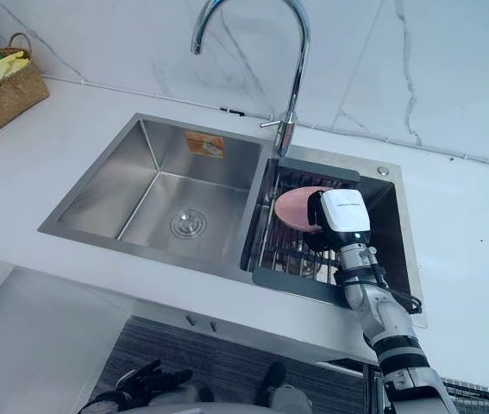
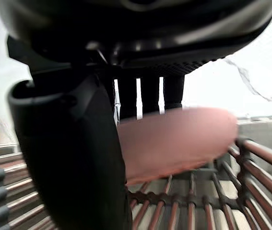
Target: Walk over to the sink, pick up the cup, carry it to the dishwasher, place the cup inside the dishwasher, then close the dishwasher door
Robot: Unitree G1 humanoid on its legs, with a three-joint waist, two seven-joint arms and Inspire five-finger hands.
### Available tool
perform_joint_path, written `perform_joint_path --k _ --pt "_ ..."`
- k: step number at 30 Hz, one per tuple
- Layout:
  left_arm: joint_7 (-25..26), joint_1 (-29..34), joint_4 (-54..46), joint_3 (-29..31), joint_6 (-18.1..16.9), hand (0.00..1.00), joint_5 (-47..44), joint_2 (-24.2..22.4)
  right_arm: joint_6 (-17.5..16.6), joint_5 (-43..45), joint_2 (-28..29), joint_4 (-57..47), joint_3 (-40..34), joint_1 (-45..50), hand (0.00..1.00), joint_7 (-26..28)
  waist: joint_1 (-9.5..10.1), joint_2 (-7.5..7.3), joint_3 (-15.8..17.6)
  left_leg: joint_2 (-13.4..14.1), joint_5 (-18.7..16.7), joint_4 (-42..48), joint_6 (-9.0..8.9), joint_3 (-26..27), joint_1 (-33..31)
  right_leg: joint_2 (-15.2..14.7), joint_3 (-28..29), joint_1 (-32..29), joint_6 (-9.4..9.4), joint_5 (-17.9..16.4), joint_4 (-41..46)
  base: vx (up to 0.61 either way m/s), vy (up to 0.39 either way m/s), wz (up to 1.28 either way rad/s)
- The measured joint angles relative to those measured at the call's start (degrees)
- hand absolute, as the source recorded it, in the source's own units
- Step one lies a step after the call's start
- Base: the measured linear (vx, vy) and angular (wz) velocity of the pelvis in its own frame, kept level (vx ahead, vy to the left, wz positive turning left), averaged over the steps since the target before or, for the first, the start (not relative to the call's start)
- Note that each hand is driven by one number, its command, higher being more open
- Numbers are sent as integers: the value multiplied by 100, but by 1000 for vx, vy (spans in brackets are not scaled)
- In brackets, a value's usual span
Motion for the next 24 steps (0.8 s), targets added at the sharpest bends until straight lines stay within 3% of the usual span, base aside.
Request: perform_joint_path --k 12,24 --pt "-5 3 20 -15 -5 100 0 -32 31 -2 3 197 0 -107 100 -352 14 71 -35 -23 45 -59 -7 -55 -4 6 -51 49 -24 100 -122 -6 -1 2" --pt "-17 78 8 37 -163 100 -4 -48 -452 -33 27 197 0 -105 100 -834 16 71 -34 -26 66 -198 -15 -121 -2 14 -163 59 -32 128 -193 -1 0 3"
